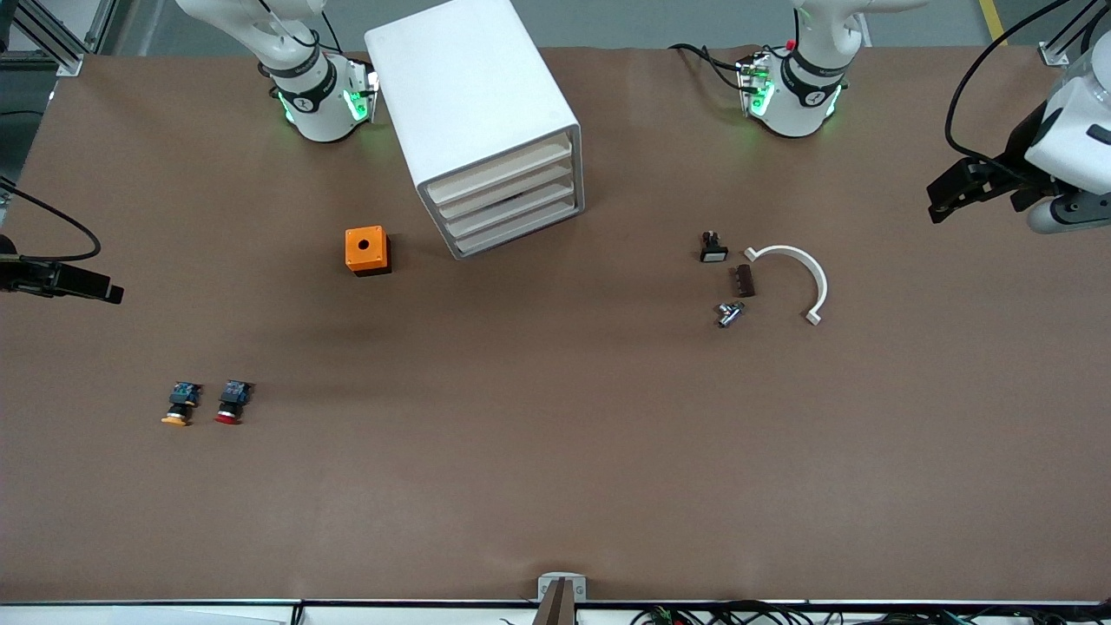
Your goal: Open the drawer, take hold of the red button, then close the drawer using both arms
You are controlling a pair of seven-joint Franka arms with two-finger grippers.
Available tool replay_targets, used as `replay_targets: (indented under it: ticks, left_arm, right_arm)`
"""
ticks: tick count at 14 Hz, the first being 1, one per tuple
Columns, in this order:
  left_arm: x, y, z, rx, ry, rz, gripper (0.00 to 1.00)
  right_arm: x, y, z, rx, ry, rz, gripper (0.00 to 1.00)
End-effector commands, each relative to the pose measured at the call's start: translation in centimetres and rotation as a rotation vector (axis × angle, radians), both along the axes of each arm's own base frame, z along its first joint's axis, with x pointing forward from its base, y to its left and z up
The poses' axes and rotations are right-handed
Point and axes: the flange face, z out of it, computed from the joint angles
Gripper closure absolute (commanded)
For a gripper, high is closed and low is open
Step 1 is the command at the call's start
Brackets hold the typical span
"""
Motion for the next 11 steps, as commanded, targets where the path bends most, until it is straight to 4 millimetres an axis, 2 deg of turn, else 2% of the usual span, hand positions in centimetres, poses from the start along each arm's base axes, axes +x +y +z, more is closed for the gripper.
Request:
replay_targets:
  ticks: [1,3,7,11]
  left_arm:
    - [-1.9,-0.2,0.5,-0.014,-0.004,-0.038,0.0]
    - [-2.3,0.1,0.6,-0.014,-0.003,-0.047,0.0]
    - [-3.5,0.3,0.8,-0.01,-0.006,-0.047,0.0]
    - [-3.7,0.6,0.6,-0.002,-0.003,-0.06,0.0]
  right_arm:
    - [-1.7,3.3,2.4,-0.095,0.027,0.053,0.0]
    - [-3.2,3.3,4.1,-0.085,0.028,0.047,0.0]
    - [-7.1,2.4,6.1,-0.063,0.011,0.038,0.0]
    - [-8.5,2.8,7.7,-0.037,-0.017,0.043,0.0]
